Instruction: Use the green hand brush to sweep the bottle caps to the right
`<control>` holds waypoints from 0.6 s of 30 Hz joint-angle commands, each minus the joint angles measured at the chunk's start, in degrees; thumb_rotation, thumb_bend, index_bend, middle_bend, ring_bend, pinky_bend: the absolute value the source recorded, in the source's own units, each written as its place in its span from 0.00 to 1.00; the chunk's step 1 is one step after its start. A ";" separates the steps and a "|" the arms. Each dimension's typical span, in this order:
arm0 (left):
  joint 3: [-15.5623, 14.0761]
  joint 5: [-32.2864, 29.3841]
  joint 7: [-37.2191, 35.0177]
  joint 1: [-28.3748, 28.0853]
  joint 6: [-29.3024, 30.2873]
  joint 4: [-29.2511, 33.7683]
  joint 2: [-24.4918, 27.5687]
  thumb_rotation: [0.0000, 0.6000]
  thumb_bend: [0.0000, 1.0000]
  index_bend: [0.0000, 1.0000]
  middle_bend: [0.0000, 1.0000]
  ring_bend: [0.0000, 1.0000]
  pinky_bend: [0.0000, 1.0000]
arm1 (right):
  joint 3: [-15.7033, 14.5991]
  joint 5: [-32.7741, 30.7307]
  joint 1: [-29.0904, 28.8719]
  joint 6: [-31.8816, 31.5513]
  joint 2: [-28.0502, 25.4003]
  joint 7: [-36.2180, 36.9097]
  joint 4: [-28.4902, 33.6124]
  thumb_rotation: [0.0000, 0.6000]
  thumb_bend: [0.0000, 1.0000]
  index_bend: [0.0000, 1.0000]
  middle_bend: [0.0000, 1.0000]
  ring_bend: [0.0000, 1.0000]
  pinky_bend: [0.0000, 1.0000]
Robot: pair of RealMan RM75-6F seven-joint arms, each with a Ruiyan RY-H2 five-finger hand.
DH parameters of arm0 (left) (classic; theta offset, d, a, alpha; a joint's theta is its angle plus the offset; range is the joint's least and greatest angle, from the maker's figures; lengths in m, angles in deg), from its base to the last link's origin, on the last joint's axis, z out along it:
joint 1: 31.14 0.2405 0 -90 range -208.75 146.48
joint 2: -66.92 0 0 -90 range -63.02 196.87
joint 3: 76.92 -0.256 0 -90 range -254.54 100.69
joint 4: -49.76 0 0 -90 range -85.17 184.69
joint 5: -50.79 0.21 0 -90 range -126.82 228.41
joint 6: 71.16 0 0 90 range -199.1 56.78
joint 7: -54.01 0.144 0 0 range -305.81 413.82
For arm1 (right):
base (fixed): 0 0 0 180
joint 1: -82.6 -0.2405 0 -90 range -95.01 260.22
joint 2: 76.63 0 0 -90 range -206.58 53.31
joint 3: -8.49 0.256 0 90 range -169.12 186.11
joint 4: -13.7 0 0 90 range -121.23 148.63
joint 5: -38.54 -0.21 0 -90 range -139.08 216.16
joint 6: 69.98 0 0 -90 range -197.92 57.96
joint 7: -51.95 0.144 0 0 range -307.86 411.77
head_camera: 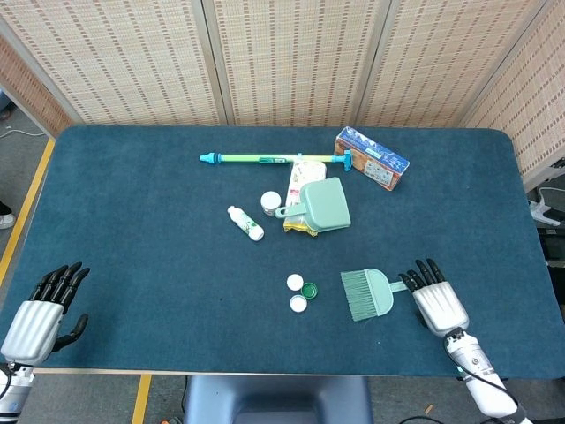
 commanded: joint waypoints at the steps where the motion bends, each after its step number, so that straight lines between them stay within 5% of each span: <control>1: 0.14 -0.66 0.00 -0.15 -0.61 -0.02 -0.04 1.00 0.42 0.00 0.00 0.00 0.10 | 0.50 -0.70 -1.04 0.73 1.60 -0.04 -2.07 1.00 0.18 0.21 0.22 0.00 0.00; 18: 0.07 -1.40 -1.23 -0.44 -1.52 -1.58 -0.31 1.00 0.42 0.00 0.00 0.00 0.10 | 1.34 -3.02 -5.24 5.20 6.62 1.73 -10.97 1.00 0.23 0.33 0.32 0.06 0.00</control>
